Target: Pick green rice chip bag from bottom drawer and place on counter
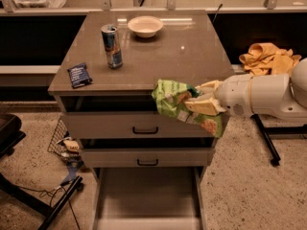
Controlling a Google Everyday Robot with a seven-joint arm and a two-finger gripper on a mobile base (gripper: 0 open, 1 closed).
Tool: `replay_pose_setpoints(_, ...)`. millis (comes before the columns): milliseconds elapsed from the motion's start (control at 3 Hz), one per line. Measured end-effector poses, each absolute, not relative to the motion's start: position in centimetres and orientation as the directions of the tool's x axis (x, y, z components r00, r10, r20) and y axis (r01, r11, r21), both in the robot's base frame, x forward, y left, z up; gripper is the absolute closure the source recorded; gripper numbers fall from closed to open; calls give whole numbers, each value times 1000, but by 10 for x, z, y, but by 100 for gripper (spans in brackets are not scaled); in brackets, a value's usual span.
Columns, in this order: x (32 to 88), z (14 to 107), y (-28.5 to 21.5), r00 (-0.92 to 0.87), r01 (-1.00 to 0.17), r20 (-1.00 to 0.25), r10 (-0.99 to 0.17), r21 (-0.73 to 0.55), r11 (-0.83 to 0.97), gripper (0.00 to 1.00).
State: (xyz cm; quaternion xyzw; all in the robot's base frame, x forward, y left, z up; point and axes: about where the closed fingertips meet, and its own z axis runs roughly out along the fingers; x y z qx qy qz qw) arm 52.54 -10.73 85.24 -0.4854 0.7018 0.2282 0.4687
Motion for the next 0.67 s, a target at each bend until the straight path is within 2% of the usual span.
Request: replay_pose_setpoints(667,564,903,-122,-56,-857,-862,-503,-217,467,100)
